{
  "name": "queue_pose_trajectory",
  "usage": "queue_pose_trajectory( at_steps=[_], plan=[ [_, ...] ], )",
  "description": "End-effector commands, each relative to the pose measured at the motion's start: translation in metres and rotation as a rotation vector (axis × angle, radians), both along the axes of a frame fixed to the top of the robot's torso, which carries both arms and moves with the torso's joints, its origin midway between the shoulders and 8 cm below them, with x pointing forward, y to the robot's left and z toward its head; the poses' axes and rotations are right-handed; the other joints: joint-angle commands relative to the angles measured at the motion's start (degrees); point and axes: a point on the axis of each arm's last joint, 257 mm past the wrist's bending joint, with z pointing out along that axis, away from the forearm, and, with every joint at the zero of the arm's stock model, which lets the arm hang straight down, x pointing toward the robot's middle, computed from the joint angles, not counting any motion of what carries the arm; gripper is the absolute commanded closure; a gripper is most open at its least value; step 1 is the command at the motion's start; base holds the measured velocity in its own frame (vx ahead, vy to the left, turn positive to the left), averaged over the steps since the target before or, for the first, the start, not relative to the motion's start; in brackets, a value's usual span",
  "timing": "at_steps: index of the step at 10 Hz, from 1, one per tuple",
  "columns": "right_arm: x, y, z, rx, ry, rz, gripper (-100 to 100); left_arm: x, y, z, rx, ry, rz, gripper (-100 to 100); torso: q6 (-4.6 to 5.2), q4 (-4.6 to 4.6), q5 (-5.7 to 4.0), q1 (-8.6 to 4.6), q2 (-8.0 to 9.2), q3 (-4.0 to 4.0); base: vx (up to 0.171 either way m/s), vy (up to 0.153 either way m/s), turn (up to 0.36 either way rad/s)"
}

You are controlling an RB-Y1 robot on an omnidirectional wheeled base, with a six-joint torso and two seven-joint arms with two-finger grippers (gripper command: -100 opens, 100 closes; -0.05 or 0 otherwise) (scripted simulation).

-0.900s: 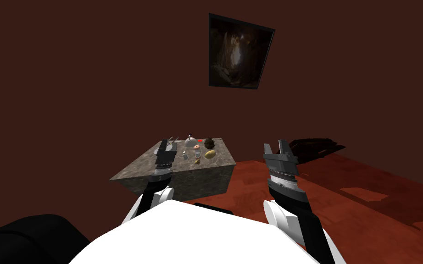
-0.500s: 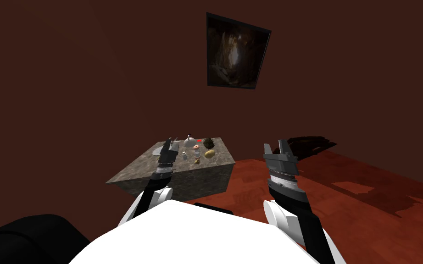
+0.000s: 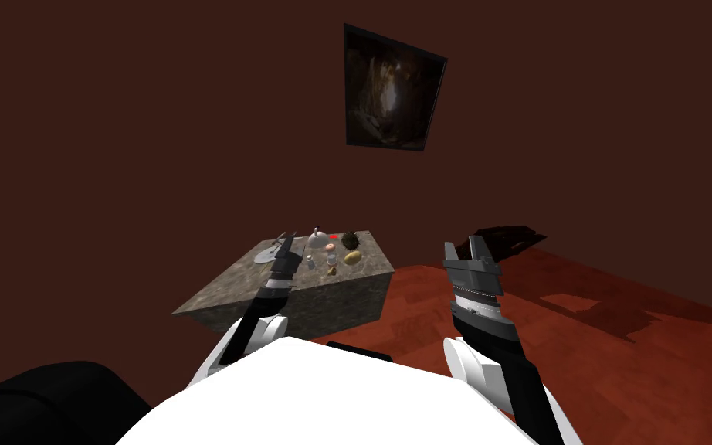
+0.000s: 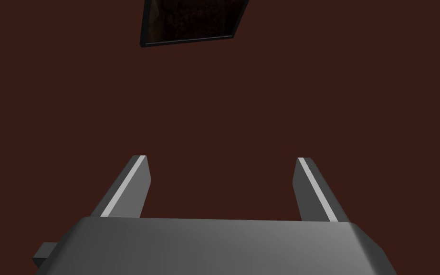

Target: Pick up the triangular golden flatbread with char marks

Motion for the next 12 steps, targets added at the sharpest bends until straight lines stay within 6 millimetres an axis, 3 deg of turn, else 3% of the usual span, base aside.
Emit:
queue_pose_trajectory(
  at_steps=[1, 12],
  plan=[
    [0.0, 0.0, 0.0, 0.0, 0.0, 0.0, 0, 0.007, 0.001, -0.007, -0.003, 0.032, -0.005, -100, 0.0, 0.0, 0.0, 0.0, 0.0, 0.0, -0.043, 0.034, -0.038],
    [0.0, 0.0, 0.0, 0.0, 0.0, 0.0, 0, 0.043, -0.001, -0.05, -0.018, 0.276, -0.072, -100, -0.02, -0.01, 0.0, -0.04, -0.07, -0.03, -0.039, 0.03, -0.069]
  ],
)
